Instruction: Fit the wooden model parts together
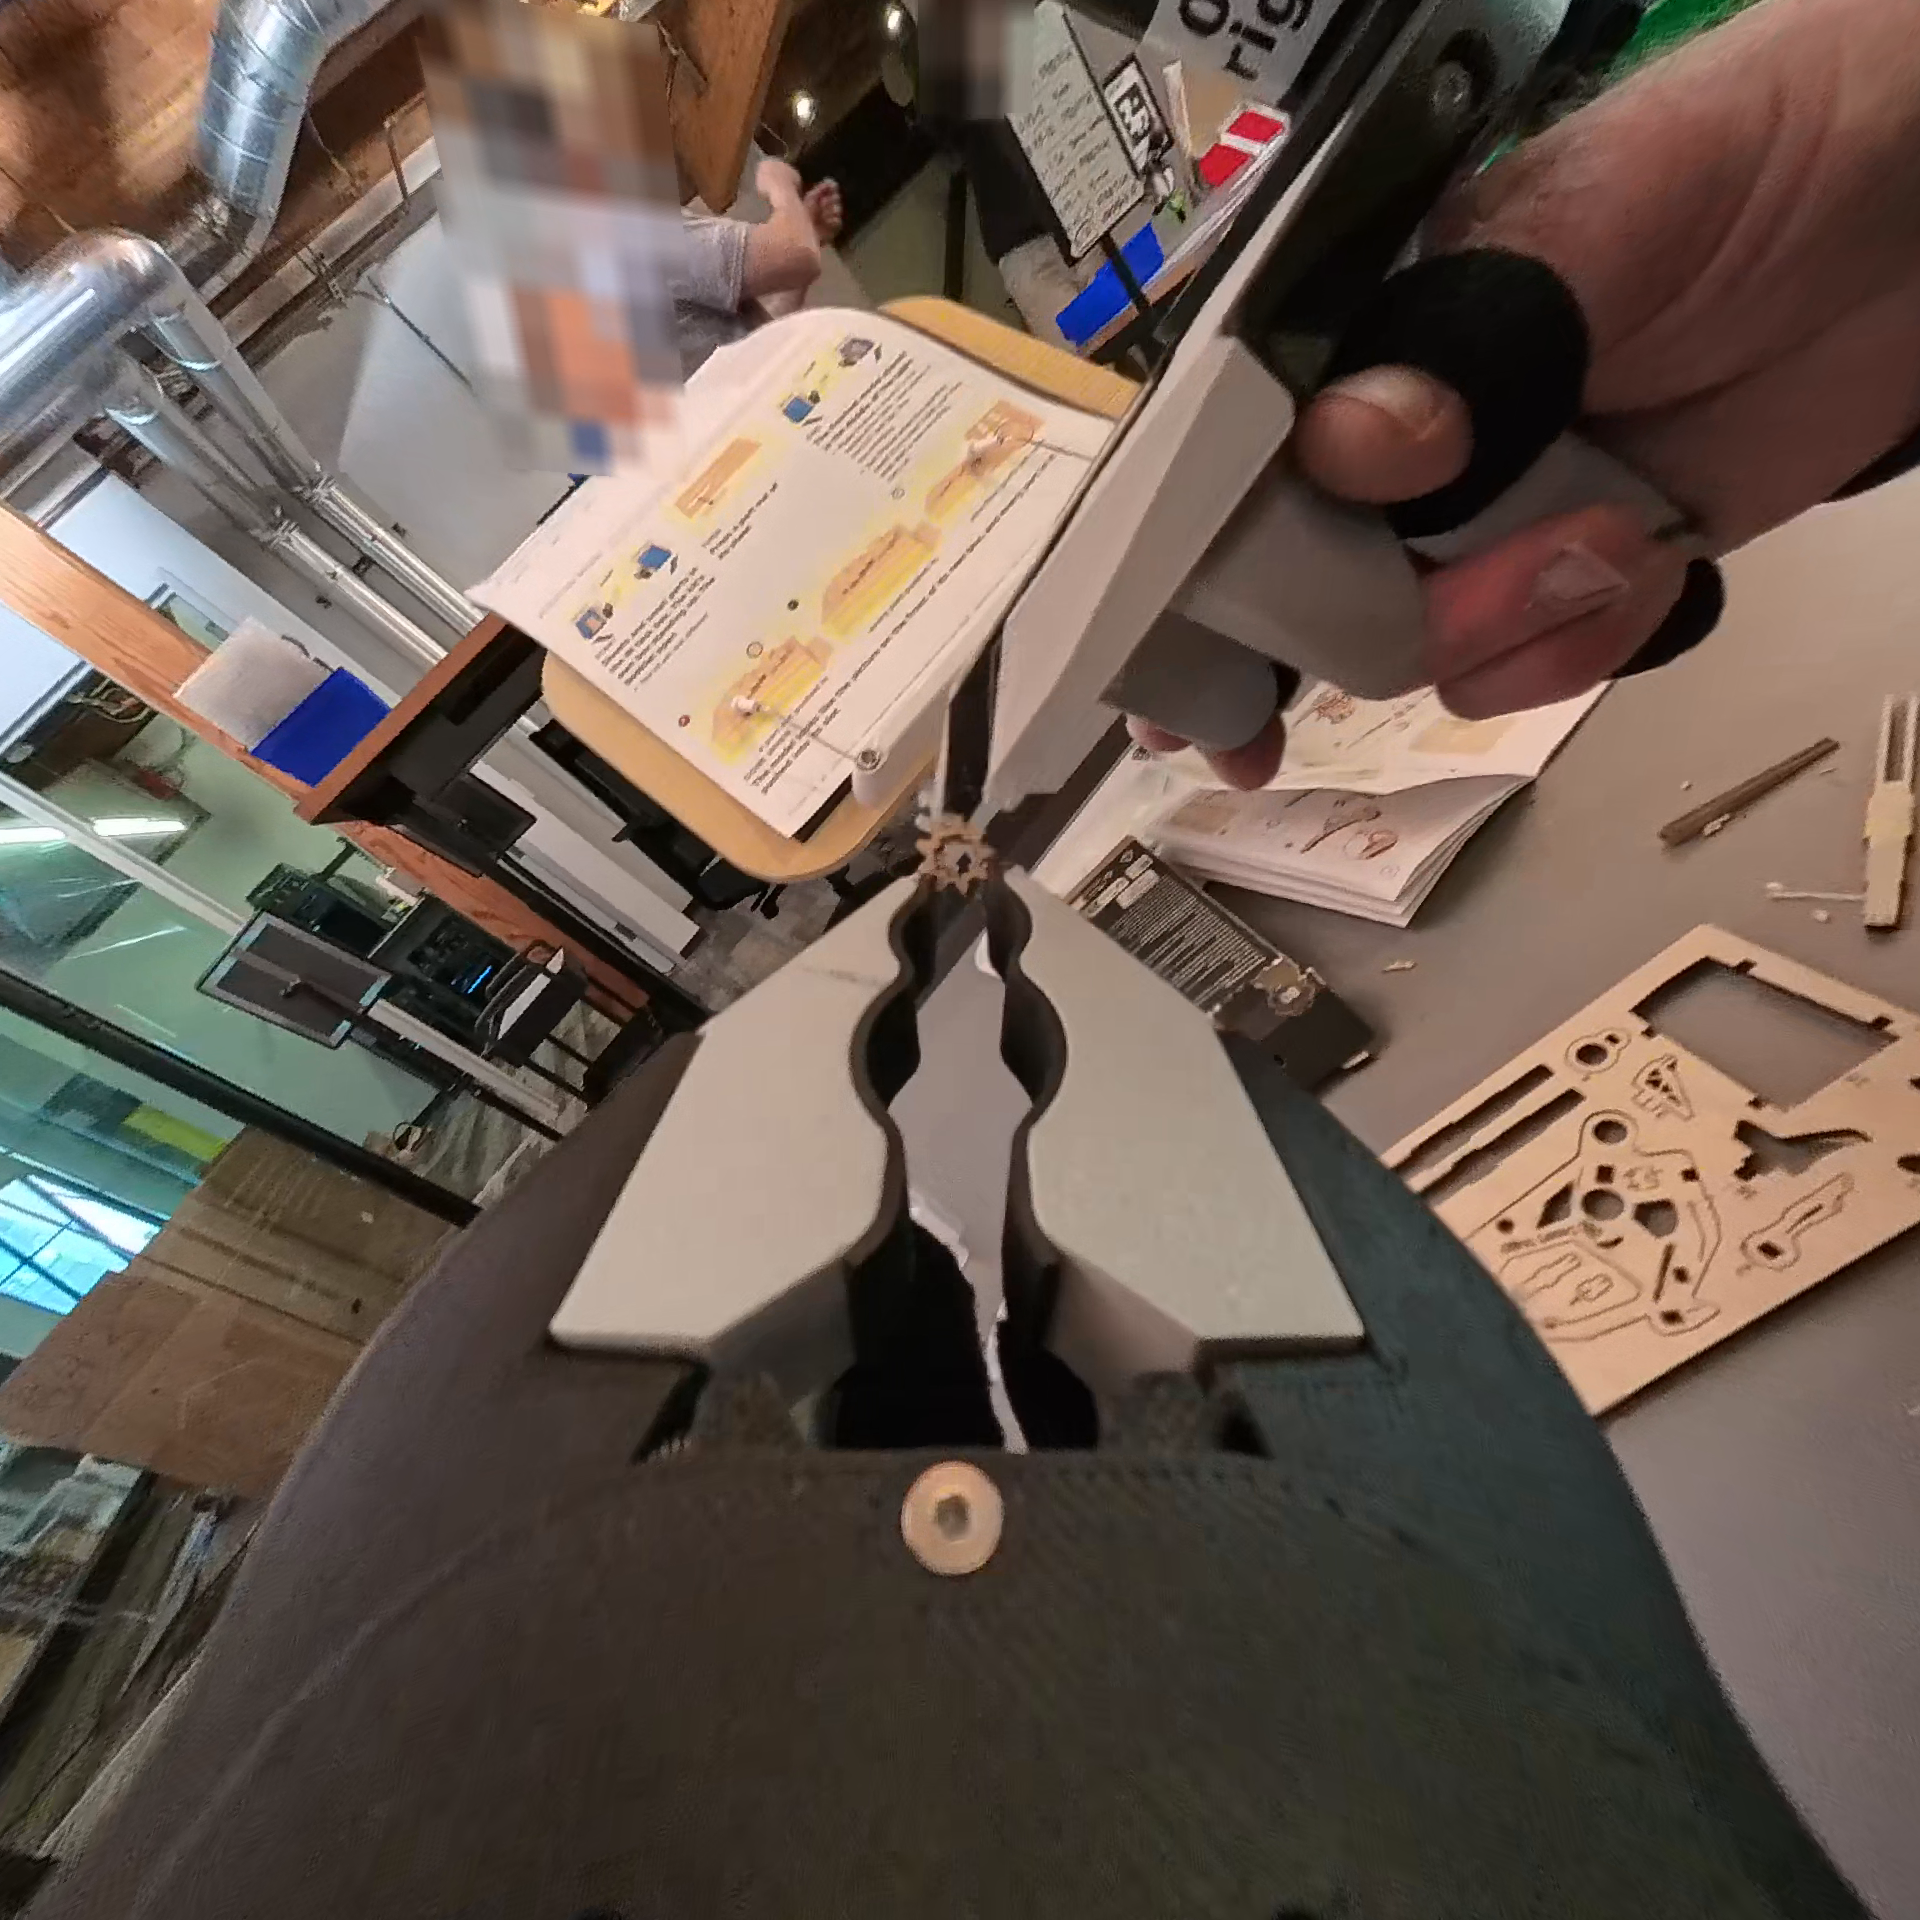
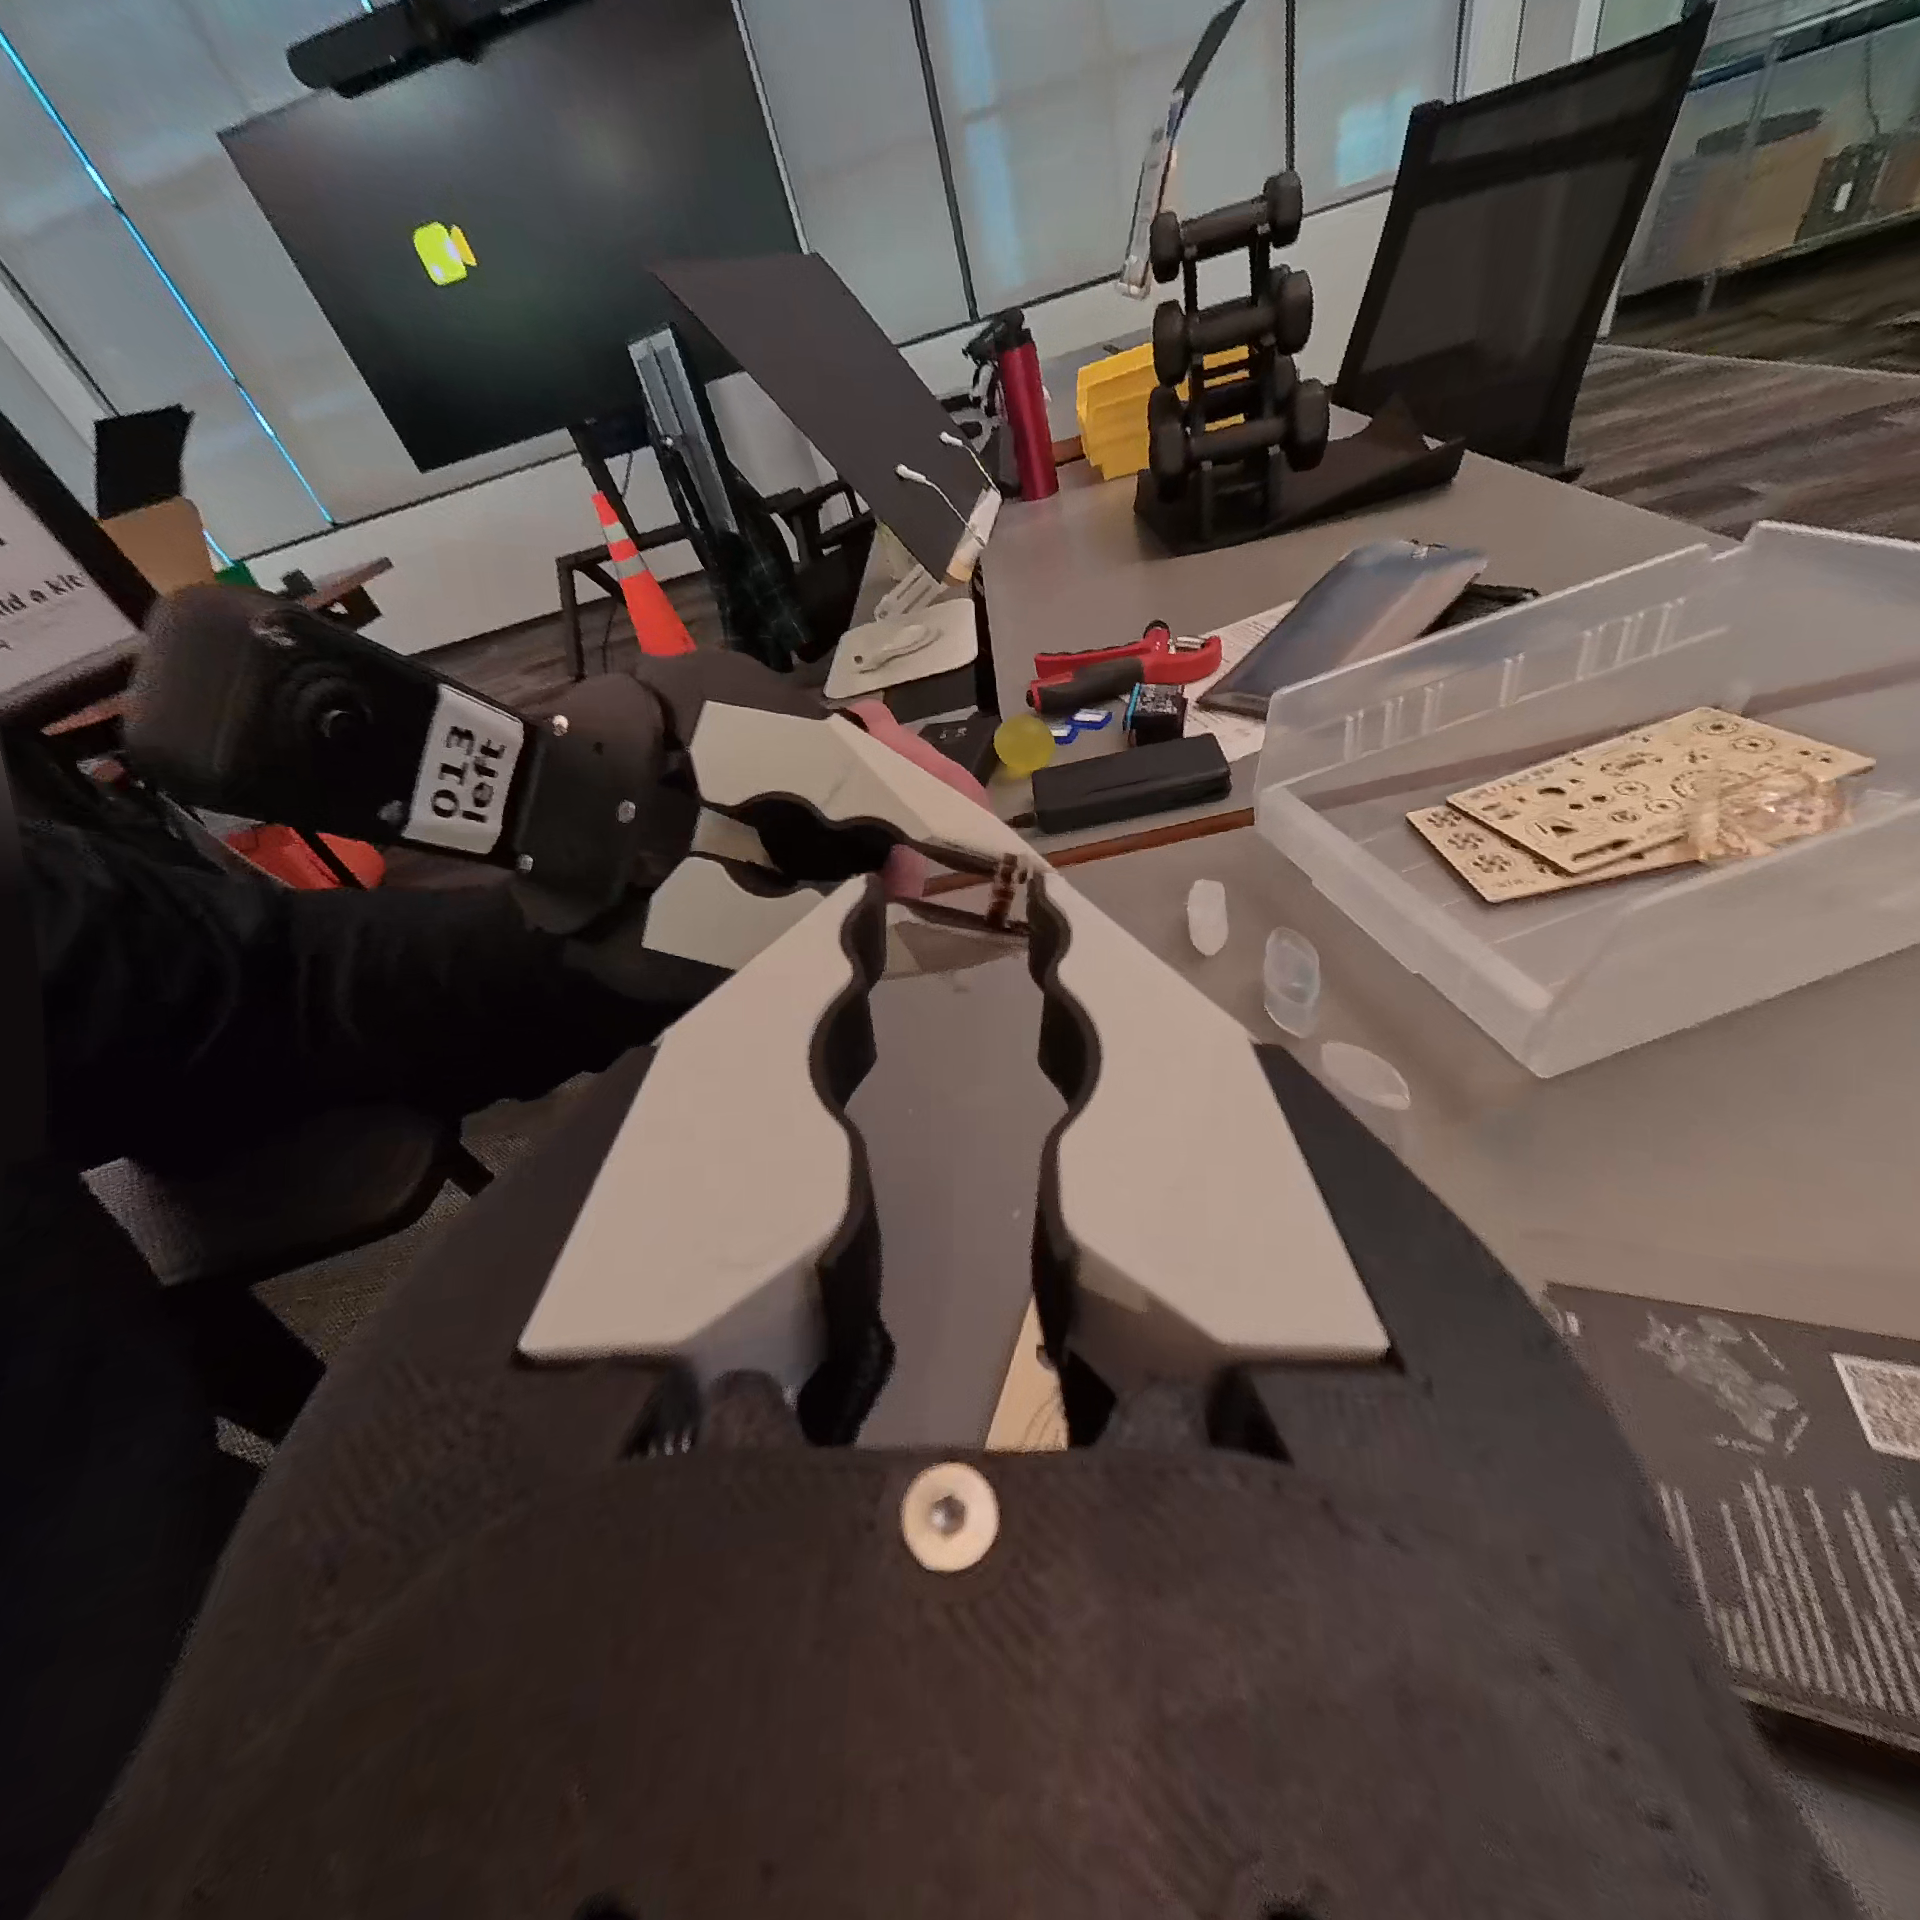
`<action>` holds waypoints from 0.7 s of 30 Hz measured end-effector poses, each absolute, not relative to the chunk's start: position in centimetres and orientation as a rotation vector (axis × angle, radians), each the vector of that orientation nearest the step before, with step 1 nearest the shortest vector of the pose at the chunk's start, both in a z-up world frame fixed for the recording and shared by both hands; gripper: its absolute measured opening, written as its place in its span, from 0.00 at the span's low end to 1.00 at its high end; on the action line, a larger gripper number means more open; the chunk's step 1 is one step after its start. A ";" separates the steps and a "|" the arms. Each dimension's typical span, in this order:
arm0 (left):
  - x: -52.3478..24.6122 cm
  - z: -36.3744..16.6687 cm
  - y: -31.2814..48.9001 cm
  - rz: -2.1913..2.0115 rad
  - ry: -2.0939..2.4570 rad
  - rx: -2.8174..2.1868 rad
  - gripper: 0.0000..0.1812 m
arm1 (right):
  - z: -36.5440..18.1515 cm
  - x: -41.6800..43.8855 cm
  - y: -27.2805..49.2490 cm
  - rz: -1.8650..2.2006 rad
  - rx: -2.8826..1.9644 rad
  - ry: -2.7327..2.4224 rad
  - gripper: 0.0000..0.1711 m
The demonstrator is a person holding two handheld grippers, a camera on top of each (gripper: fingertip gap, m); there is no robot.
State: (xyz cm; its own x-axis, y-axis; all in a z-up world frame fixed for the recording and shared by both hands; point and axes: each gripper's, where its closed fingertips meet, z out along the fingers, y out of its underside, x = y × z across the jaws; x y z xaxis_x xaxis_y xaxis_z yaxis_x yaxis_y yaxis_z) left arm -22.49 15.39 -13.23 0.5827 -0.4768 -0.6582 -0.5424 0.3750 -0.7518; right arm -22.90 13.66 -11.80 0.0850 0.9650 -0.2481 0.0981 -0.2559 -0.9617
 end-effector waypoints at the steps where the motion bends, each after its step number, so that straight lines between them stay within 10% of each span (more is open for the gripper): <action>1: -22.0 -13.1 15.3 0.048 1.025 -1.240 0.04 | -12.1 -22.7 13.7 1.273 -1.534 -1.105 0.13; 14: -17.6 -12.3 14.0 0.100 1.154 -1.168 0.04 | -11.7 -18.8 13.0 1.356 -1.570 -1.016 0.01; 21: -16.0 -12.4 13.7 -0.108 1.076 -1.288 0.04 | -11.4 -14.5 12.6 1.317 -1.591 -0.996 0.20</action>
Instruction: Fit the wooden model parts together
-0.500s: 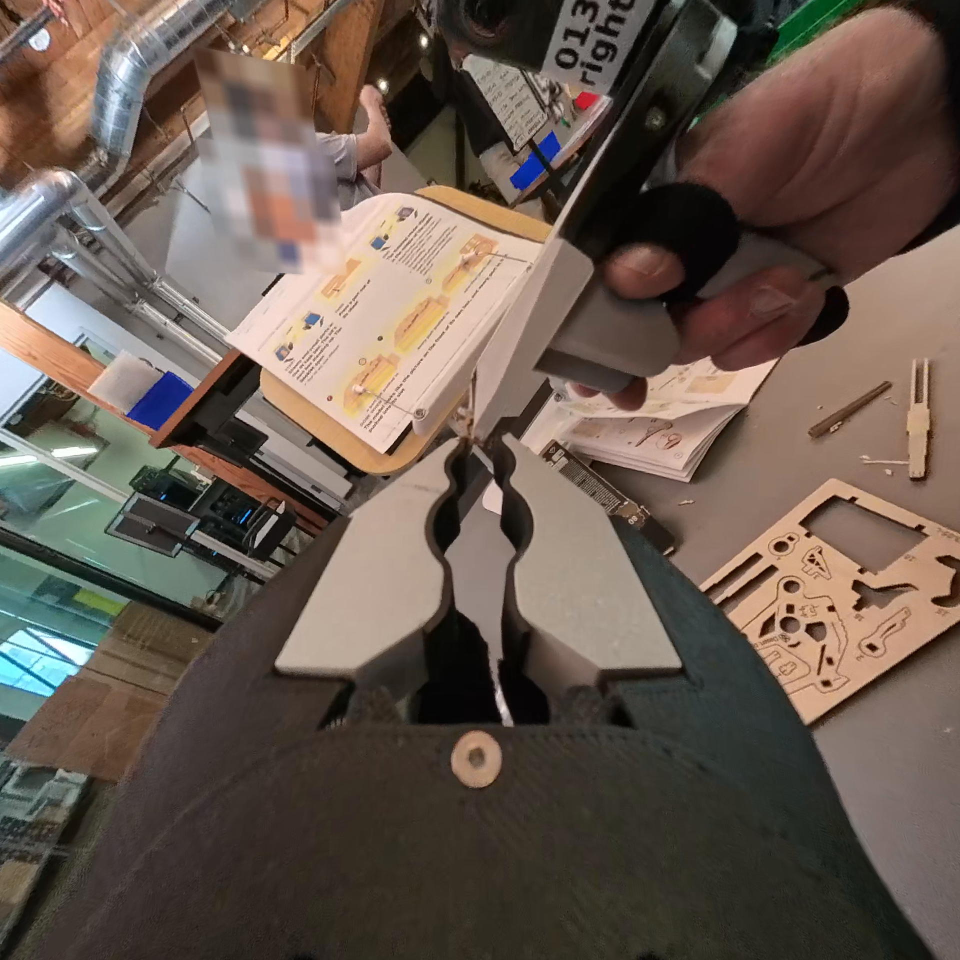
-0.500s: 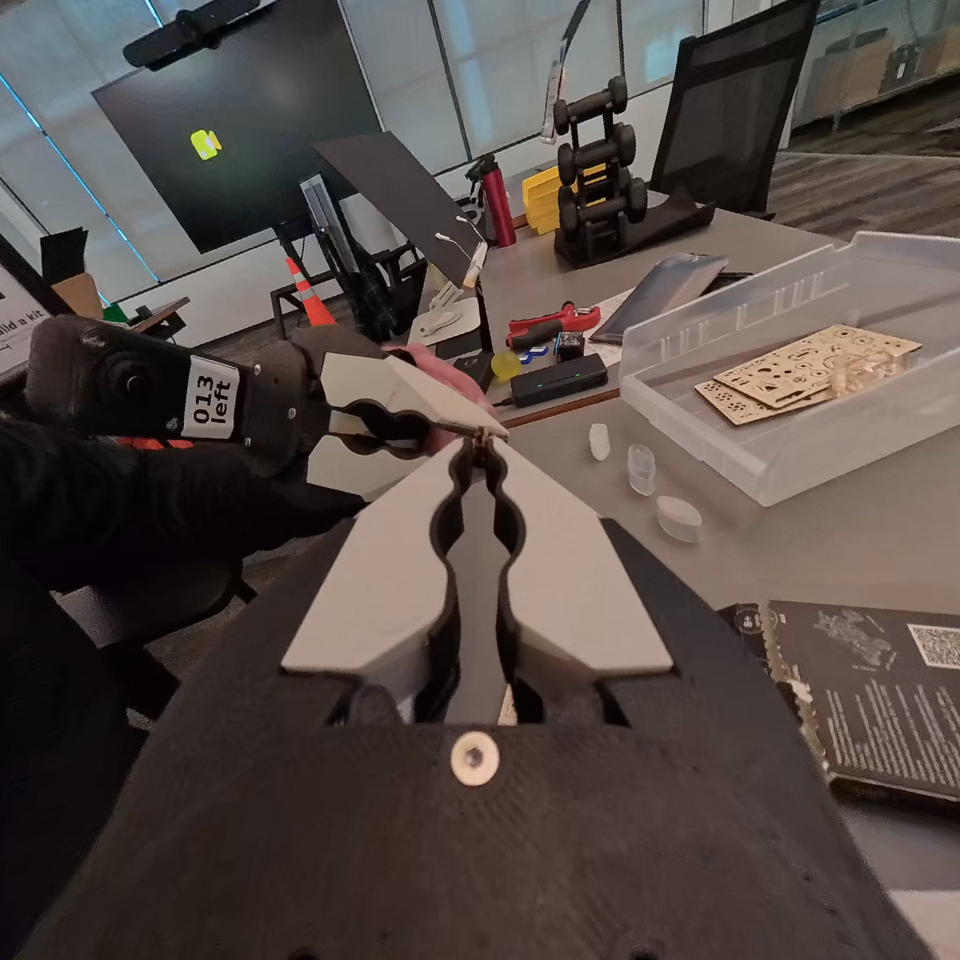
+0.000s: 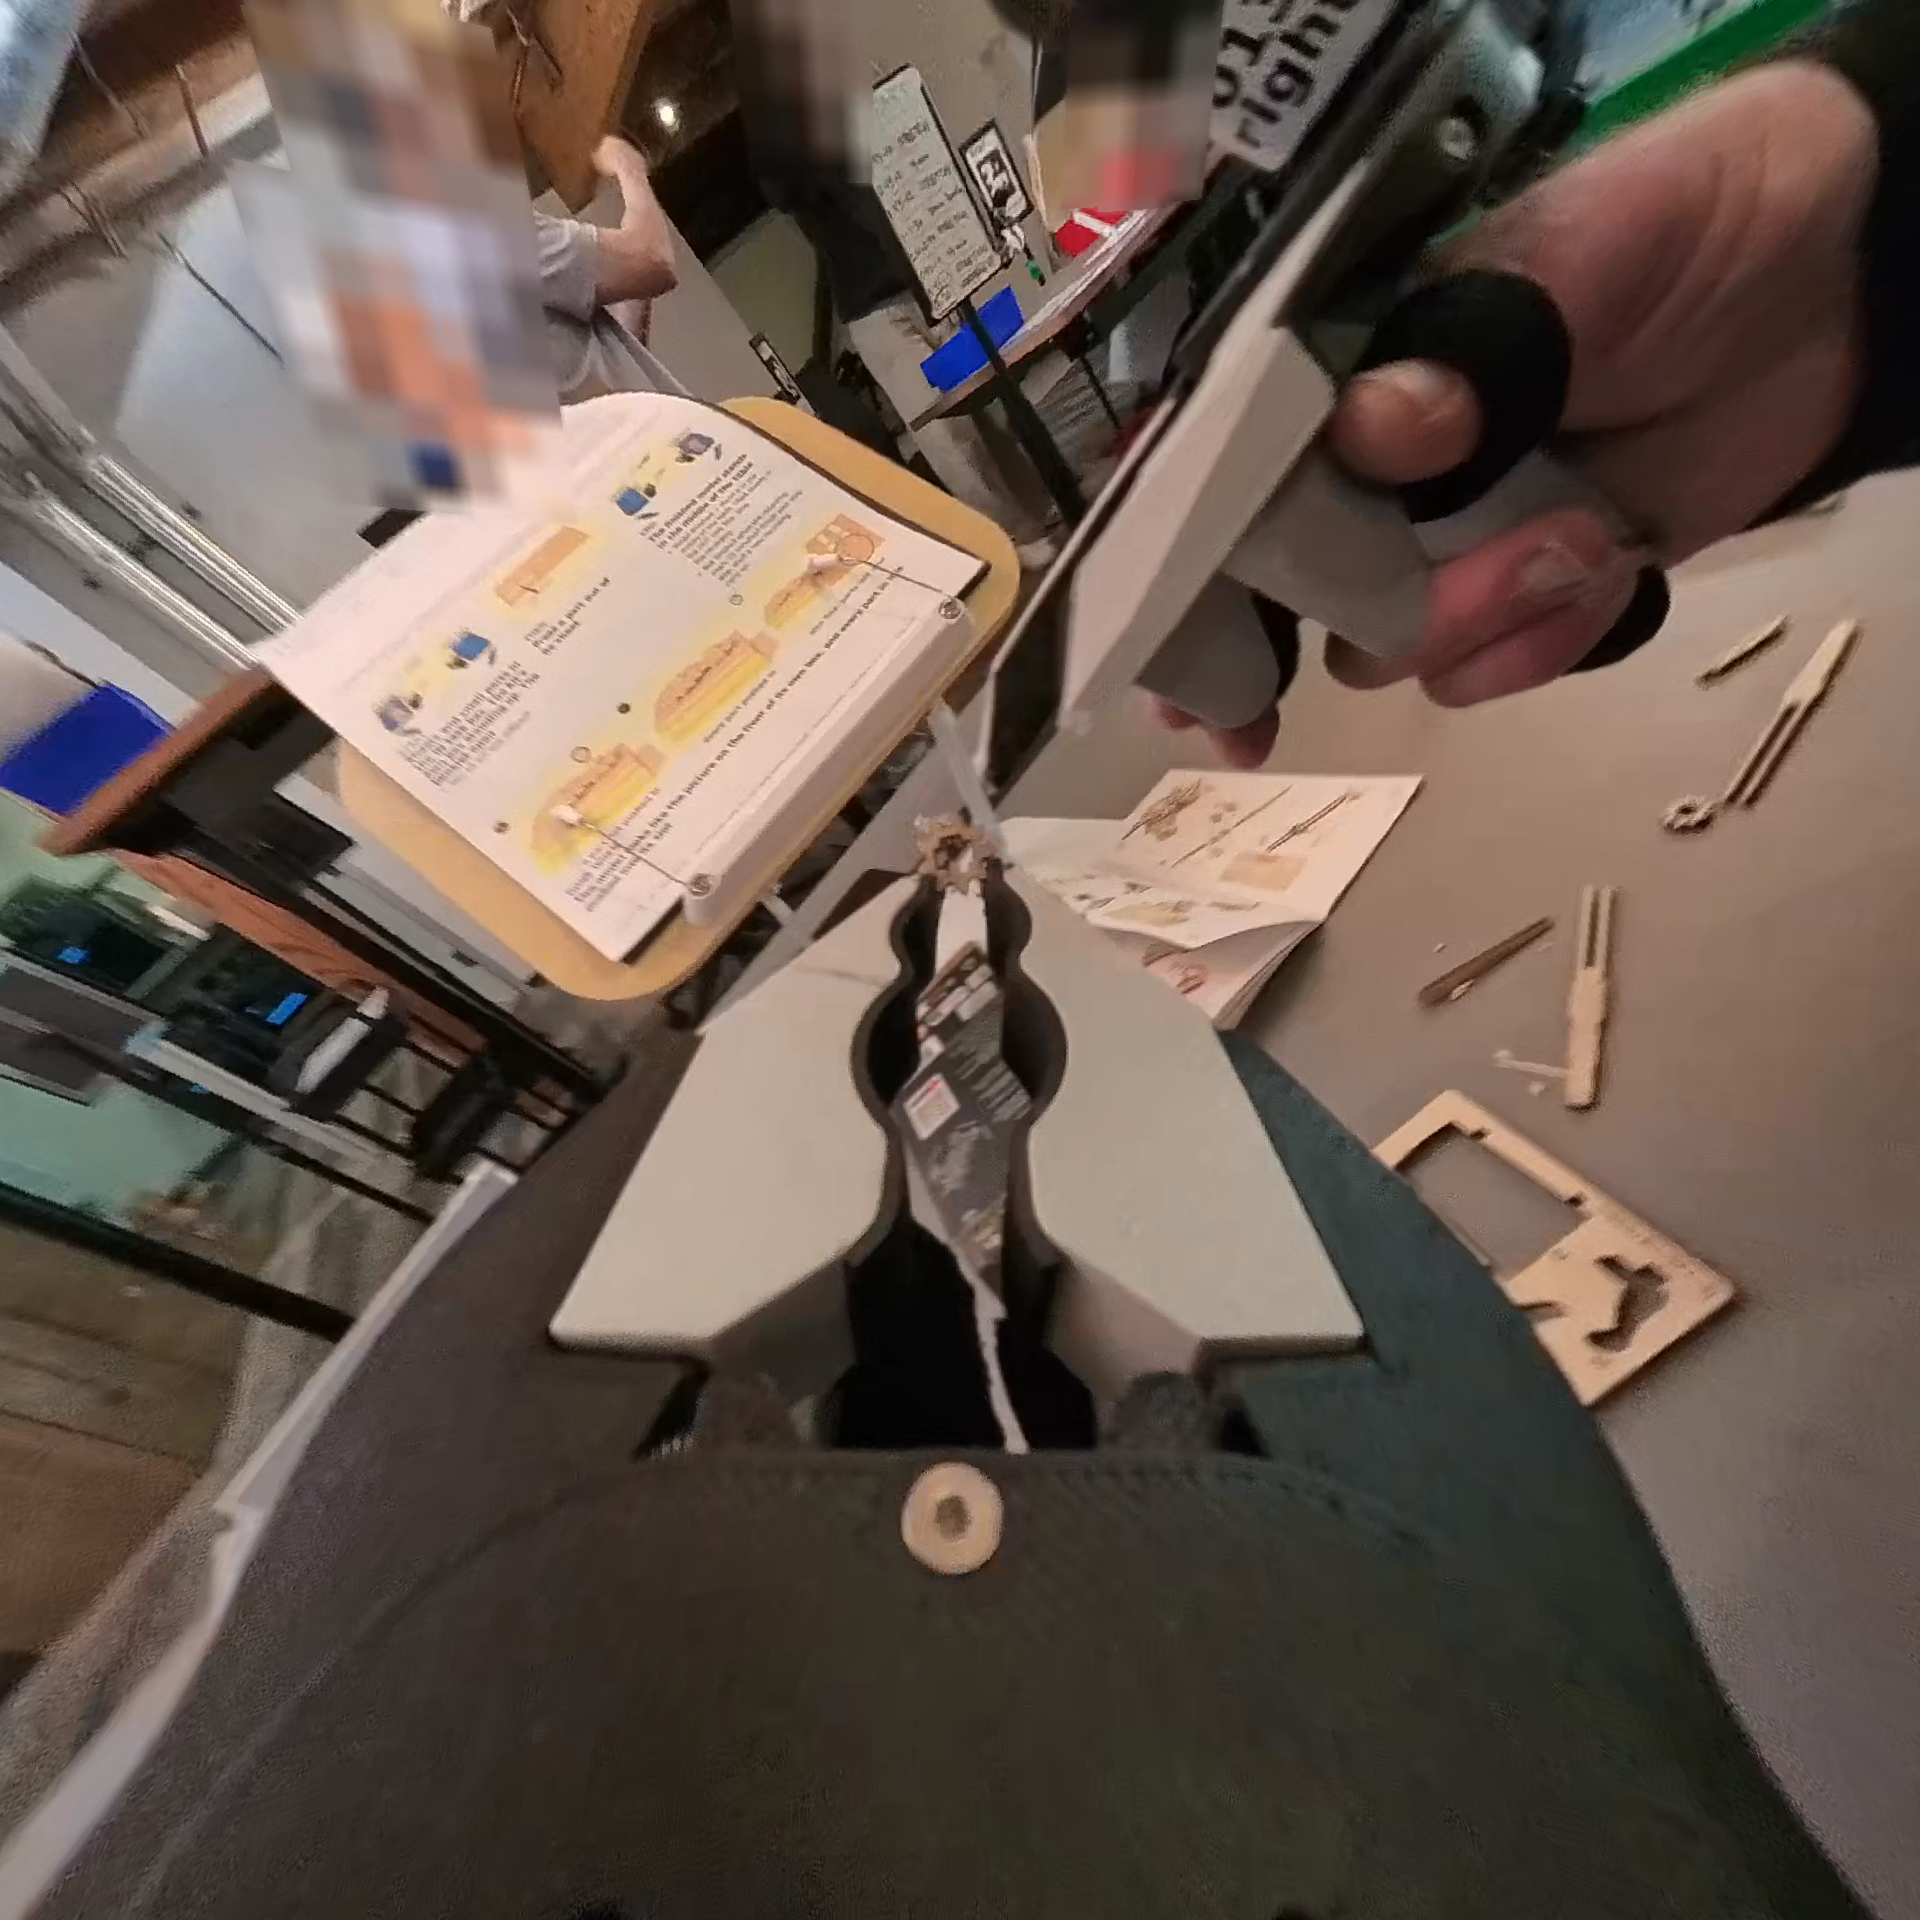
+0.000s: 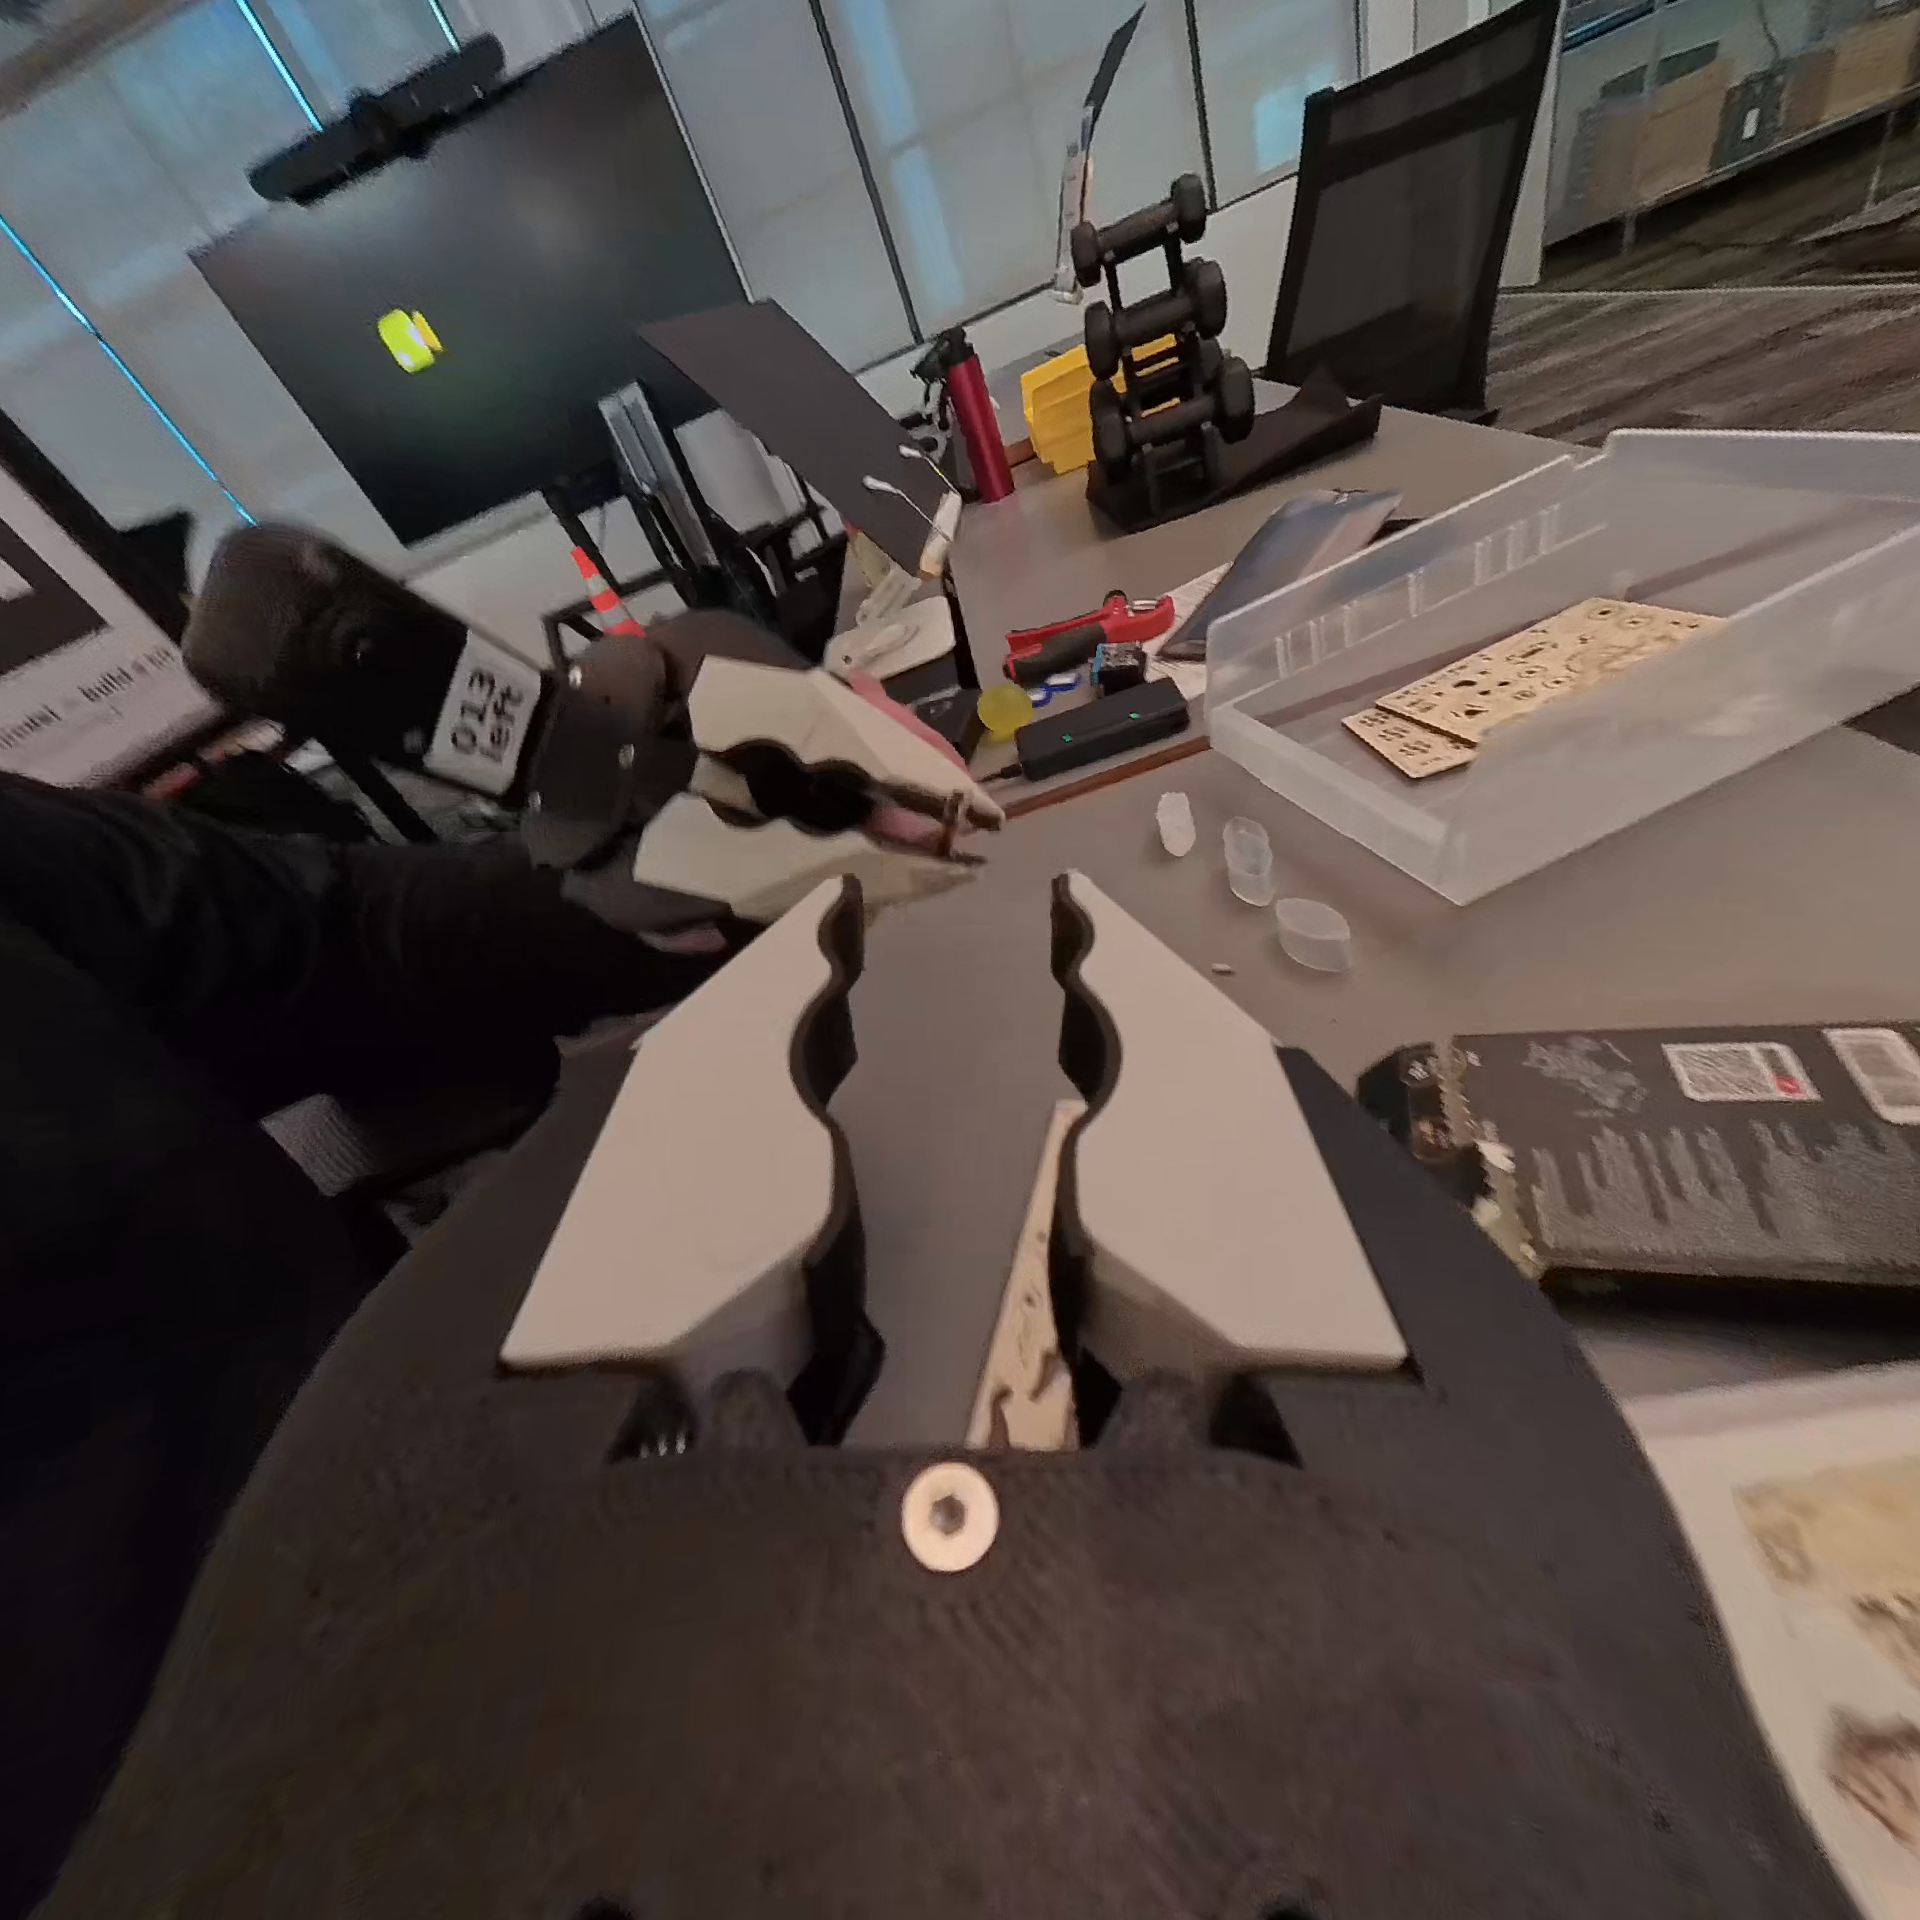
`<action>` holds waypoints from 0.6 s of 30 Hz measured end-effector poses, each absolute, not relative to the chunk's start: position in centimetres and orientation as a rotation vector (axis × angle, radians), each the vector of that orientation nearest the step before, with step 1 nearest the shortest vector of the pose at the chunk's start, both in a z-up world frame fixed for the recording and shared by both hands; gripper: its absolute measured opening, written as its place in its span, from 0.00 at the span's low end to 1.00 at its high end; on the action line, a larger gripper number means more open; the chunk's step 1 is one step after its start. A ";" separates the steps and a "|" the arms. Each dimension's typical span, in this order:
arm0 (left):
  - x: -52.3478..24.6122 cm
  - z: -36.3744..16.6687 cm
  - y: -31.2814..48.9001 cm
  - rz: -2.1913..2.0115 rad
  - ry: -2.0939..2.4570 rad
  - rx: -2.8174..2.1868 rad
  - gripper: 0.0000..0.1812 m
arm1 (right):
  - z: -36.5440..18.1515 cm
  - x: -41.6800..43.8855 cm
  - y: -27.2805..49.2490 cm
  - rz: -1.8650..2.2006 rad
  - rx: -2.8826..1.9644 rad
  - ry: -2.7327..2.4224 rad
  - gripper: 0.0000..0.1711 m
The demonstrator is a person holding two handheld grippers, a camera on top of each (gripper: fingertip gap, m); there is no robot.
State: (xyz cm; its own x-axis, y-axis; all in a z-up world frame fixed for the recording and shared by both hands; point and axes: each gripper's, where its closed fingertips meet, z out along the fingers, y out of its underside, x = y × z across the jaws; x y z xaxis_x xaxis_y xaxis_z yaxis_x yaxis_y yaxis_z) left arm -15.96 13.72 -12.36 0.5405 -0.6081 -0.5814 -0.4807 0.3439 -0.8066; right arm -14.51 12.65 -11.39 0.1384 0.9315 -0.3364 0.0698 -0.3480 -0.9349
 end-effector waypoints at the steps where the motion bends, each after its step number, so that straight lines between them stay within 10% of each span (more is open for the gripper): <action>1: -15.8 -12.4 13.7 -0.156 1.056 -1.313 0.04 | -11.7 -13.6 12.6 1.260 -1.596 -1.019 0.17; 18: -11.2 -18.2 10.5 -0.711 0.739 -1.742 0.04 | -31.1 -4.2 9.6 0.340 -1.739 -1.924 0.08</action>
